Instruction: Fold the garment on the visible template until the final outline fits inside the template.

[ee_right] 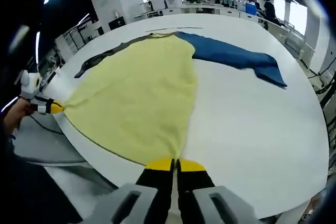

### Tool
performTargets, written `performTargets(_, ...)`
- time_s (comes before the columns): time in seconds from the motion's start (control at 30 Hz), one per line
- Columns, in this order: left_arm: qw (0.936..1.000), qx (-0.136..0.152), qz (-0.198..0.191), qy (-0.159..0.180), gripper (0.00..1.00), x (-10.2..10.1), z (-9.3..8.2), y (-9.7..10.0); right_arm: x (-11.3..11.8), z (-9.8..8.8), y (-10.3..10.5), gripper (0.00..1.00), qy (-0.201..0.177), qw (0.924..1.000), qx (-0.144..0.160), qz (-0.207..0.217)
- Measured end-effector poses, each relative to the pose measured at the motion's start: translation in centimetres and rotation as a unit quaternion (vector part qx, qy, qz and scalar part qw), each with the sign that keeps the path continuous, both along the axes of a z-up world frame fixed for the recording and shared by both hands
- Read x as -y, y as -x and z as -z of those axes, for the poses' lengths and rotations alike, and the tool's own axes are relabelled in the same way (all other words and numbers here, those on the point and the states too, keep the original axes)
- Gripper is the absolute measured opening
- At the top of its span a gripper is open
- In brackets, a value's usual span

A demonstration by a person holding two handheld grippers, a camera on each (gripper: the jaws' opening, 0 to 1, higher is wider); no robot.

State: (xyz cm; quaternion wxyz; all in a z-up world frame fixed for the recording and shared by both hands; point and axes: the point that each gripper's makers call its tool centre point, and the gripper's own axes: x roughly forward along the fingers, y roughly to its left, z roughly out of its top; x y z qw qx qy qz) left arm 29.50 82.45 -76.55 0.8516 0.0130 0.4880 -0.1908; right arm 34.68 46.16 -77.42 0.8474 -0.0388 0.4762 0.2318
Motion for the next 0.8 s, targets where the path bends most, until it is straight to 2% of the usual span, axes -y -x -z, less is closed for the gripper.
performTargets(0.07,1.0000,0.000,0.001,-0.001,0.02,-0.1,0.0,0.1,0.1,-0.1,-0.2,0.01,-0.010,0.9999,-0.004,0.010)
performTargets(0.1,1.0000,0.001,-0.001,-0.002,0.04,-0.2,0.0,0.2,-0.4,-0.4,-0.3,0.04,-0.037,0.9991,-0.007,0.019)
performTargets(0.13,1.0000,0.003,-0.002,-0.003,0.07,-0.2,-0.1,0.2,-0.4,-0.5,-0.5,0.07,-0.048,0.9984,-0.007,0.029)
performTargets(0.2,0.9999,0.006,-0.015,0.003,0.16,-0.4,-0.3,0.1,-0.1,-0.8,-0.8,0.14,-0.051,0.9981,-0.004,0.034)
performTargets(0.23,0.9993,0.005,-0.031,0.021,0.21,-0.1,-0.5,-0.1,0.0,-1.0,-1.0,0.17,-0.051,0.9981,0.000,0.035)
performTargets(0.3,0.9973,0.032,-0.049,0.044,0.34,0.0,-1.3,-1.0,0.0,-1.5,-1.7,0.25,-0.054,0.9977,0.016,0.036)
performTargets(0.43,0.9959,0.060,-0.048,0.047,0.46,-0.1,-2.3,-1.8,-0.4,-2.6,-3.1,0.37,-0.073,0.9958,0.039,0.037)
performTargets(0.47,0.9958,0.072,-0.036,0.044,0.49,0.1,-2.5,-2.0,-0.5,-3.1,-3.7,0.39,-0.076,0.9952,0.052,0.035)
performTargets(0.6,0.9934,0.105,-0.024,0.041,0.61,0.3,-3.4,-2.7,-1.0,-4.4,-5.7,0.43,-0.087,0.9926,0.083,0.017)
performTargets(0.8,0.9891,0.141,-0.021,0.038,0.73,0.5,-4.5,-3.6,-1.0,-5.6,-8.5,0.47,-0.070,0.9920,0.105,-0.009)
